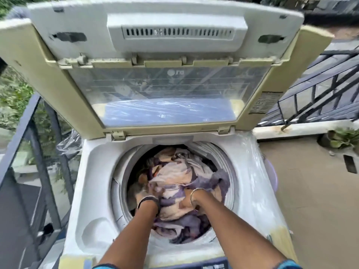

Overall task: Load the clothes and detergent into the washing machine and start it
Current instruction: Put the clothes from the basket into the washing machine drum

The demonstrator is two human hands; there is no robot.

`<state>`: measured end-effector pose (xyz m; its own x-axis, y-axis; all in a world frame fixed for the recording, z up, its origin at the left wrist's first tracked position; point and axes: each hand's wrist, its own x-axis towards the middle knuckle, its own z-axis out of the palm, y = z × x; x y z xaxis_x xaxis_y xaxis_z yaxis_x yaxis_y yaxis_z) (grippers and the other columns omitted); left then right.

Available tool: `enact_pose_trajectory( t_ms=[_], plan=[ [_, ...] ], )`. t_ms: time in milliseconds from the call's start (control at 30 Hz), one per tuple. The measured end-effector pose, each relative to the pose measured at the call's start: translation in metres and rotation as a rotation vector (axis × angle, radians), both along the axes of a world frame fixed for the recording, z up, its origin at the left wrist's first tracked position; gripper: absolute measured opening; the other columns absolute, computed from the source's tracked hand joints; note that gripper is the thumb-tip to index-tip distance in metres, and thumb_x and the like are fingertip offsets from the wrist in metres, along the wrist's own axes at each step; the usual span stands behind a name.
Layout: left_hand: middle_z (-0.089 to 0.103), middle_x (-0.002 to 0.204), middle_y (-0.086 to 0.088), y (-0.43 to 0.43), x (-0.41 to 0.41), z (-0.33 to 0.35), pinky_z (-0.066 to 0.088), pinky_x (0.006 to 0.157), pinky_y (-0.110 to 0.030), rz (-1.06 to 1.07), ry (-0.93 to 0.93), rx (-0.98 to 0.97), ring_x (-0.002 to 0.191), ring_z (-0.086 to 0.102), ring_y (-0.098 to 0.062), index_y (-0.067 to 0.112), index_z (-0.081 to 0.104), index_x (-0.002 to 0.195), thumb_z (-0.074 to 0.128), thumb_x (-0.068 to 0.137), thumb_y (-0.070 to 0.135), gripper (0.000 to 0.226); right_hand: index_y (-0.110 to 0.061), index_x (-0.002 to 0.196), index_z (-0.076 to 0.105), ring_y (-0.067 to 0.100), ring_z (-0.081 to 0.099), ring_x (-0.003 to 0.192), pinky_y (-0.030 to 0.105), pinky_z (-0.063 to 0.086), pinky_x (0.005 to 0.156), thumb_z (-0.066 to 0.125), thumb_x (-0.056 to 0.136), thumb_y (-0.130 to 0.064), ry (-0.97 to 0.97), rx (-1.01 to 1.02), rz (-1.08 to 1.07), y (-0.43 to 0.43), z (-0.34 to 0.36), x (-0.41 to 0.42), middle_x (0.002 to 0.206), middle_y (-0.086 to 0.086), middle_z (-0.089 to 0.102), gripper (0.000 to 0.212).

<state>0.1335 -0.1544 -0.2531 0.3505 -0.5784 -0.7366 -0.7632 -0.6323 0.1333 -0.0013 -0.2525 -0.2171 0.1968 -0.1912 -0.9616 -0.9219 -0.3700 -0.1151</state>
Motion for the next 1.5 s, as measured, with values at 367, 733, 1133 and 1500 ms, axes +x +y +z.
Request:
enact_pose_trajectory(
  t_ms=[367,733,1133,1500],
  plan=[
    [0.043,0.148,-0.006,-0.027,0.0,0.072,0.036,0.11,-0.026,-0.17,0.124,0.025,0.135,0.043,-0.024,0.023,0.045,0.141,0.076,0.072,0.02,0.075,-0.007,0.097,0.072,0.032,0.066,0.097,0.034,0.053,0.083,0.058,0.085,-0.027,-0.453,-0.293,-0.123,-0.03,0.052,-0.028,0.101,0.017,0.071,0.027],
    [0.075,0.09,-0.002,-0.066,-0.168,0.154,0.052,0.072,-0.028,0.123,0.128,-0.728,0.085,0.071,-0.021,0.022,0.068,0.095,0.06,0.086,0.022,0.012,-0.028,0.094,0.069,0.015,0.069,0.076,0.033,0.057,0.073,0.058,0.079,-0.035,-0.945,-0.537,-0.454,-0.053,0.126,-0.168,0.077,-0.003,0.074,0.019],
    [0.074,0.083,0.004,-0.149,-0.374,0.179,0.051,0.066,-0.026,0.227,0.115,-0.921,0.075,0.069,-0.015,0.022,0.068,0.092,0.062,0.084,0.021,0.01,-0.029,0.074,0.066,0.026,0.071,0.074,0.043,0.058,0.077,0.058,0.085,-0.004,-0.882,-0.576,-0.746,-0.131,0.12,-0.393,0.077,0.008,0.074,0.029],
    [0.073,0.084,-0.002,-0.251,-0.414,0.1,0.054,0.071,-0.03,0.158,0.203,-0.658,0.077,0.067,-0.019,0.024,0.068,0.093,0.056,0.084,0.019,0.016,-0.029,0.066,0.069,0.023,0.073,0.061,0.049,0.06,0.072,0.061,0.08,-0.014,-0.736,-0.515,-0.935,-0.227,0.028,-0.452,0.067,0.006,0.074,0.022]
  ],
)
